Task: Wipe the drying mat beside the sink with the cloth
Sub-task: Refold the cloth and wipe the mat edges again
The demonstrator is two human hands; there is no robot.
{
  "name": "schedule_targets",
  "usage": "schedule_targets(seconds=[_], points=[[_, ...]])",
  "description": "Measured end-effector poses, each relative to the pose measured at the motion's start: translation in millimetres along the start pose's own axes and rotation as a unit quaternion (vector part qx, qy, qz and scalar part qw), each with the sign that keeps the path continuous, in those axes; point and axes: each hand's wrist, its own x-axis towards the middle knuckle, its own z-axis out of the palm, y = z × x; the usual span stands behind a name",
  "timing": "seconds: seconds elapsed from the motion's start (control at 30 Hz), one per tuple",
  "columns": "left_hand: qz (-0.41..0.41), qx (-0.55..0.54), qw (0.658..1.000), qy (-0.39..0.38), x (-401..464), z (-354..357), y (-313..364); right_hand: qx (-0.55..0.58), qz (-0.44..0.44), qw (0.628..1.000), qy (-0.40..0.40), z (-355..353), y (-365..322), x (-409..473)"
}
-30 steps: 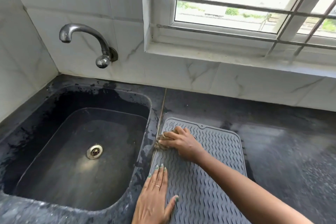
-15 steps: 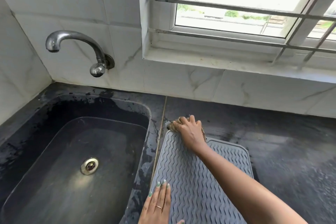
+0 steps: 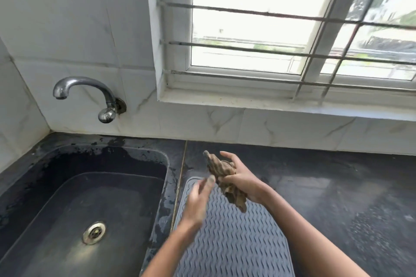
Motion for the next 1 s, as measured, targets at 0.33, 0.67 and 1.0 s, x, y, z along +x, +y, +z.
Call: schedule_targets(seconds=[0.33, 0.67, 1.0], points=[[0.077, -0.094, 0.990, -0.069, -8.7, 53.4, 65.2, -0.052, -0.083, 0.994, 0.058, -51.9, -43.5, -100.6], [0.146, -0.122, 0.968, -0.164, -38.2, 86.0, 76.7, 0.010, -0.057, 0.993, 0.103, -109.1, -57.9, -162.0], [0.050, -0.013, 0.950, -0.309, -55.6, 85.5, 65.3, -0.004, -0.044, 0.990, 0.138, -111.3, -69.7, -183.0]])
